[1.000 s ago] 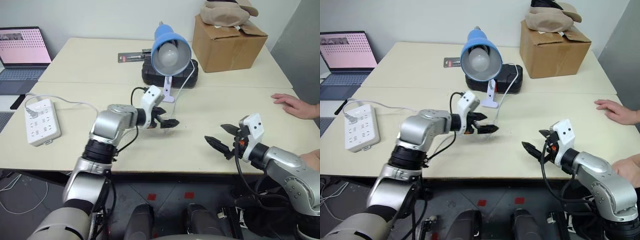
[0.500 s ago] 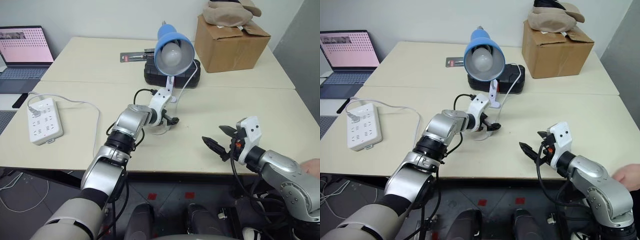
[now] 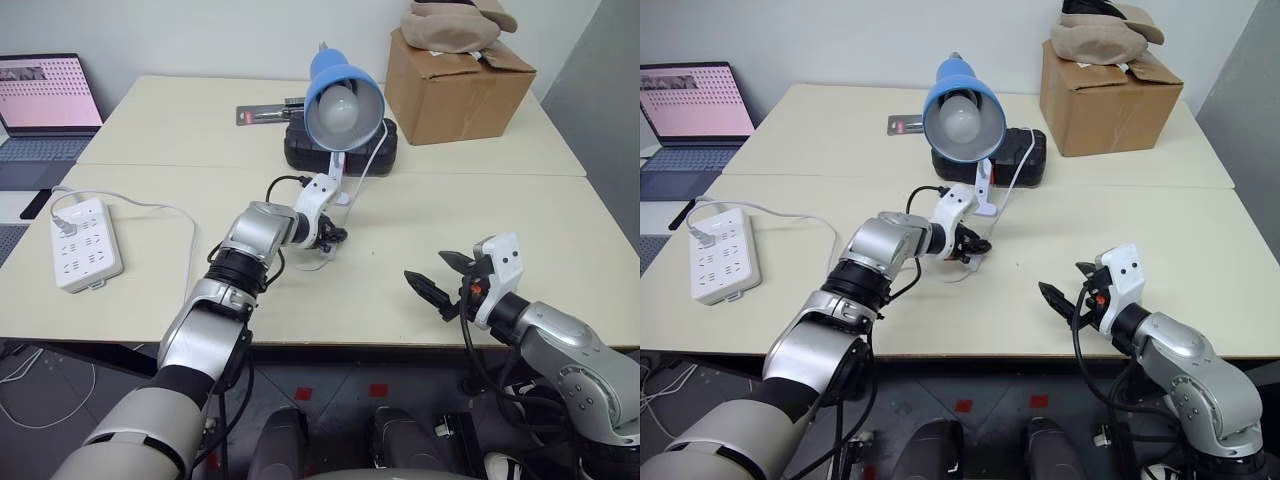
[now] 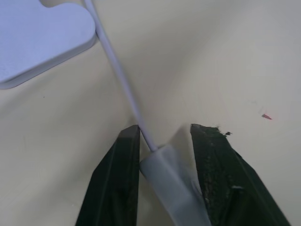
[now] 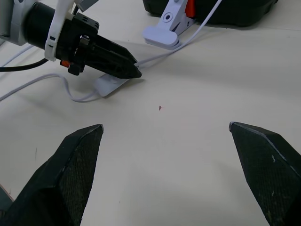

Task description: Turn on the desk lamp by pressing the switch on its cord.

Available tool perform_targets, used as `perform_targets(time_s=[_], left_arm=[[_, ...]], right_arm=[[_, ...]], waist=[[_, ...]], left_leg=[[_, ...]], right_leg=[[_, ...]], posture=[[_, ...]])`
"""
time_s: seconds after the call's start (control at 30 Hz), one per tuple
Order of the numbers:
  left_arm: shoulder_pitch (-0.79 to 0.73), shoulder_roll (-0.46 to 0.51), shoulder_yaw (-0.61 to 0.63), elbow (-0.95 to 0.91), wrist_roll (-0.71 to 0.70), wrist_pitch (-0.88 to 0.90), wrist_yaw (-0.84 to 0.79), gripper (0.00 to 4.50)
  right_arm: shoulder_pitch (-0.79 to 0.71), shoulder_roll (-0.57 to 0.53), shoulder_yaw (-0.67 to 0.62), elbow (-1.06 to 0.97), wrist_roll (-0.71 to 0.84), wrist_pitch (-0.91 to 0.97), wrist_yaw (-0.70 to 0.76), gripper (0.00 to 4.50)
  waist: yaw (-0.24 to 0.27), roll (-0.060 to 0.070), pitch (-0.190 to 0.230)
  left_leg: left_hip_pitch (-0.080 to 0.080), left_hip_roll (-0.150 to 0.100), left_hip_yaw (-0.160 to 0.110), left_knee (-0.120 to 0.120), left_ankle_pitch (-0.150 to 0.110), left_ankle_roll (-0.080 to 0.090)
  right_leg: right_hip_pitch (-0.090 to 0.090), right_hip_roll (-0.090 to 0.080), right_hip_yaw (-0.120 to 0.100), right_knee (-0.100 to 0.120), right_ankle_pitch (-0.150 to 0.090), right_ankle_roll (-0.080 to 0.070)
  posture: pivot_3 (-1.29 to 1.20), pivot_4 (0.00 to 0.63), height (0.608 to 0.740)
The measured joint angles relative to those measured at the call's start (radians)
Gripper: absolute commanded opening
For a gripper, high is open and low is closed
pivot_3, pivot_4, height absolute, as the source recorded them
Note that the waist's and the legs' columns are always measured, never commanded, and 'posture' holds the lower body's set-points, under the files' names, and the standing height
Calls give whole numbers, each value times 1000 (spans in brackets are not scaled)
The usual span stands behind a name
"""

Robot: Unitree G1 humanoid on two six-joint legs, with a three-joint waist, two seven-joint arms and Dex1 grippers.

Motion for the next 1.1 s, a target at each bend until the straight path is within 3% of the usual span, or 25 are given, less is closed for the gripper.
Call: perform_targets(time_s=[0.13,0.3,0.43,0.57,0.77,0.93,1.1], left_arm=[[-14,-13,82,43,-50,39,1,428],[-32,-13,291,99,-216,232,-11,387],[-19,29,401,0,-419,482,-154,387],[10,47,467,-80,-536,619,-195,387],[89,1,546,-124,-617,717,-144,387],[111,-82,675,-180,-680,725,-33,387],[177,-165,745,-236,-723,715,75,387]], right_arm=[[2,3,-6,0,0,0,-6,4500],[6,5,-8,-1,2,0,-13,4500],[1,5,-10,-9,33,12,-11,4500],[-28,14,-23,-8,95,36,-7,4500],[-56,130,-105,62,410,129,-53,4500],[-56,230,-124,137,729,151,-222,4500],[-67,265,-92,235,940,126,-383,4500]], waist=[[-2,0,0],[-1,0,0],[-2,0,0],[-1,0,0],[1,0,0],[1,0,0],[-1,0,0]], left_leg=[[0,1,0,0,0,0],[0,1,0,0,0,0],[0,1,0,0,1,-2],[1,1,-2,0,1,-2],[1,2,-4,0,2,-2],[1,1,-4,0,2,-2],[1,1,-3,0,2,-2]], right_leg=[[0,1,0,0,0,0],[-1,1,-1,0,0,0],[-1,1,-1,1,0,0],[0,0,-2,1,0,0],[1,-3,-4,3,0,0],[1,-4,-4,2,0,0],[1,-4,-4,2,0,0]], posture=[[0,150,740],[0,150,740],[0,150,740],[0,150,740],[0,150,740],[0,150,740],[0,150,740]])
